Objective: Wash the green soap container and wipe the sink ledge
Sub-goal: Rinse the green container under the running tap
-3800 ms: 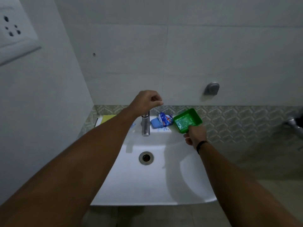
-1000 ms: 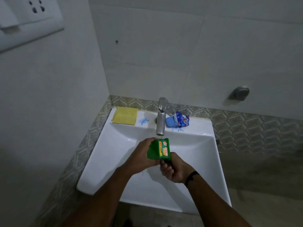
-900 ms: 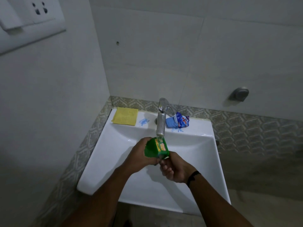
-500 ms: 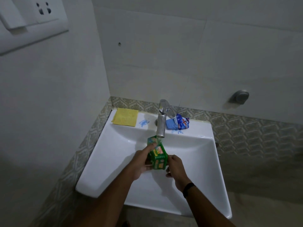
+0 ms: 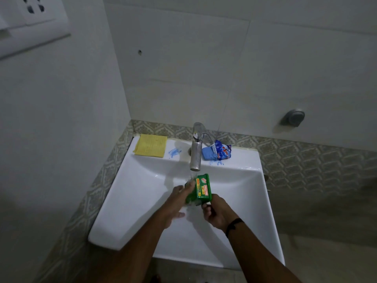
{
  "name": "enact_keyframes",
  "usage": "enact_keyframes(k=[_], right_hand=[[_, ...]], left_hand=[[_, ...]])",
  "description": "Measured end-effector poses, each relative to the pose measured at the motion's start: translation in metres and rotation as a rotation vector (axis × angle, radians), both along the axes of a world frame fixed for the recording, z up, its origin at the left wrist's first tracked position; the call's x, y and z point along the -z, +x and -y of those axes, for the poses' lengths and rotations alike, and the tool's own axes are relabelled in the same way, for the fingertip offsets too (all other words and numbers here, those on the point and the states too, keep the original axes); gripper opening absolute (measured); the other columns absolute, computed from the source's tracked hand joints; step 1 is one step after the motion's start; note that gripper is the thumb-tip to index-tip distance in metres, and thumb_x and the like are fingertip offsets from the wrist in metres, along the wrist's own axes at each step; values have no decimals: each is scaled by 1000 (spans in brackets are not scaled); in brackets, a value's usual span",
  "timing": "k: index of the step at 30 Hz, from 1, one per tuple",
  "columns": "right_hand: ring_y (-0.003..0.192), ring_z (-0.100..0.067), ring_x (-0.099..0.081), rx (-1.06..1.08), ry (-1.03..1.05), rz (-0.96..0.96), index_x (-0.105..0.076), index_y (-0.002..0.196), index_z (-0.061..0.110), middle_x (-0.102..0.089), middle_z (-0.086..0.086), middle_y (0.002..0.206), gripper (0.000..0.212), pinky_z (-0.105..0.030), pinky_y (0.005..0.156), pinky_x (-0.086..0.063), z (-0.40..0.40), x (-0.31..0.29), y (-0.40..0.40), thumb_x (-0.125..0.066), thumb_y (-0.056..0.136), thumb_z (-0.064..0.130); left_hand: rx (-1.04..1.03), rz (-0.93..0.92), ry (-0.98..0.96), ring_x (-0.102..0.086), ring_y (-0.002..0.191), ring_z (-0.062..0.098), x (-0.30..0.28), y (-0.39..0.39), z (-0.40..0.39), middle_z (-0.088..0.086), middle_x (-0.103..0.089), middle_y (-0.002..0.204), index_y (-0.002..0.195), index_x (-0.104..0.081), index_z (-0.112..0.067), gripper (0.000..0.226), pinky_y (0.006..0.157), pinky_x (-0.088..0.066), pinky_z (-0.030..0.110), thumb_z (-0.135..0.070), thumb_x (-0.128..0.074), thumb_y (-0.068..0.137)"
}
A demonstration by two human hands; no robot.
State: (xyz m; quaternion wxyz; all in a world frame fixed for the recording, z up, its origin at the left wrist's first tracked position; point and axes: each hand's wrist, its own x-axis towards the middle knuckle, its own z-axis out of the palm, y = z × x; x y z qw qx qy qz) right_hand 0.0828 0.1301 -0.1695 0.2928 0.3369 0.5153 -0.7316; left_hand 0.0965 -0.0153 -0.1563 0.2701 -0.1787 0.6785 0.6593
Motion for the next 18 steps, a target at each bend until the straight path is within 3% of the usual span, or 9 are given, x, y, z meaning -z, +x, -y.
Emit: enact_keyframes(k=[2,5,9,11,14,16,18], right_hand=[[27,-5,-34,-6,-25,30,-62,82,3,-45,-2,47,27,-13,27,-31,0,2,-4,-37,93,10],[26,-5,-38,-19,-97,51,-62,84,2,-47,-2,49,28,-13,26,-33,-1,4,-8,-39,94,14],[25,-4,-38,-43,-205,23,-59,79,4,-45,0,44,32,-13,25,-32,3,-2,-7,-35,96,16],[31,-6,-35,-63,-164,-65,-57,79,9,-44,2,46,30,-14,29,-31,8,-10,-3,-38,97,24],[41,-8,-32,-112,90,-239,-61,92,8,-41,1,51,40,-18,39,-28,12,-13,3,-43,96,44],[40,-7,-35,-112,256,-386,-61,97,3,-44,1,53,45,-20,39,-28,15,-11,8,-45,96,46],[42,-5,-46,-71,345,-514,-58,90,4,-58,-2,62,36,-20,38,-33,17,-8,13,-52,94,40]], left_hand=[[-52,-176,38,-53,115,16,5,1,2,3,-44,144,146,-30,-24,81,87,-51,31,-56,-62,79],[-9,-393,36,-51,117,12,9,0,7,-3,-46,138,142,-37,-28,93,75,-53,14,-27,-88,64],[-2,-528,-66,-54,112,4,10,-2,7,-9,-57,124,127,-47,-28,90,75,-47,5,-18,-94,51],[-115,-520,-95,-57,105,2,11,-4,4,-10,-61,115,122,-51,-26,78,71,-48,8,-18,-92,56],[-243,-432,-130,-60,100,4,11,-7,1,-8,-65,112,120,-56,-23,57,74,-51,18,-34,-83,71],[-261,-354,-161,-62,98,9,14,-9,-1,-4,-65,110,117,-58,-21,50,77,-55,26,-44,-76,77],[-274,-279,-157,-66,95,15,20,-11,-2,-2,-68,107,114,-59,-20,51,83,-58,37,-52,-73,76]])
